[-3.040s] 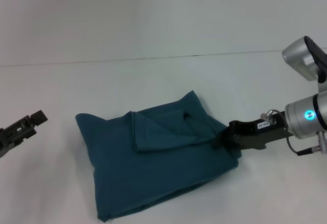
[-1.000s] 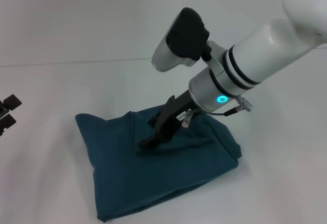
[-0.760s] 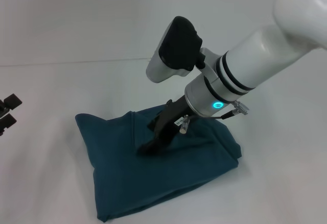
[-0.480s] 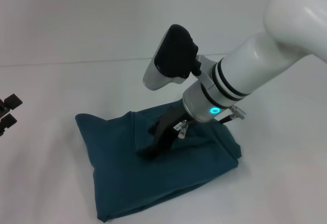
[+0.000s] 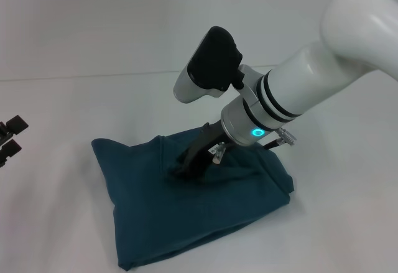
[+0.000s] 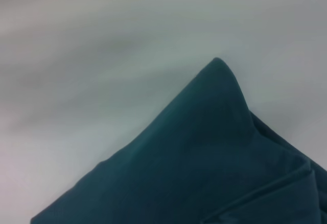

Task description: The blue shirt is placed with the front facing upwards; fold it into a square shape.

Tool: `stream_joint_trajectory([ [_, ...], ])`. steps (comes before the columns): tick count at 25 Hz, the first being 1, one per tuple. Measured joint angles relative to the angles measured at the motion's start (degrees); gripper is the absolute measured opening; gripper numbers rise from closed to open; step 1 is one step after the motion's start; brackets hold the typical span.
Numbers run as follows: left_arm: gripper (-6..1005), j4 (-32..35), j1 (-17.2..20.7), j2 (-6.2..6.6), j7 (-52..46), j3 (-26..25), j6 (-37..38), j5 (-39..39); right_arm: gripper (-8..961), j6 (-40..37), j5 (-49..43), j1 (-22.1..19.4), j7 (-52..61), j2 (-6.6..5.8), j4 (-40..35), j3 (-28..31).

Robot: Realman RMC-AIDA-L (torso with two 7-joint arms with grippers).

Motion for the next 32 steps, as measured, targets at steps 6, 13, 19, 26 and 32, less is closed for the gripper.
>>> stream_joint_trajectory([
  [6, 949, -0.3, 0.2, 0.00, 0.0, 0.0, -0.6, 0.0, 186, 0.0, -0.2, 0.1, 0.1, 0.04, 0.3, -0.2],
  [13, 949, -0.3, 0.1, 0.00, 0.0, 0.1, -0.6, 0.0, 50, -0.3, -0.1, -0.1, 0.2, 0.04, 0.3, -0.1],
  [19, 949, -0.4, 0.1, 0.00, 0.0, 0.2, -0.6, 0.0, 24, -0.9, -3.6, -1.9, 4.7, -1.00, -3.7, 2.0],
  [26, 949, -0.4, 0.2, 0.00, 0.0, 0.3, -0.6, 0.0, 44, -3.3, -13.1, -5.9, 9.0, -0.94, -12.3, 11.4],
  [32, 949, -0.5, -0.1, -0.05, 0.0, 0.6, -0.5, 0.0, 69, -2.4, -15.0, -5.8, 9.1, -0.82, -12.0, 13.9],
])
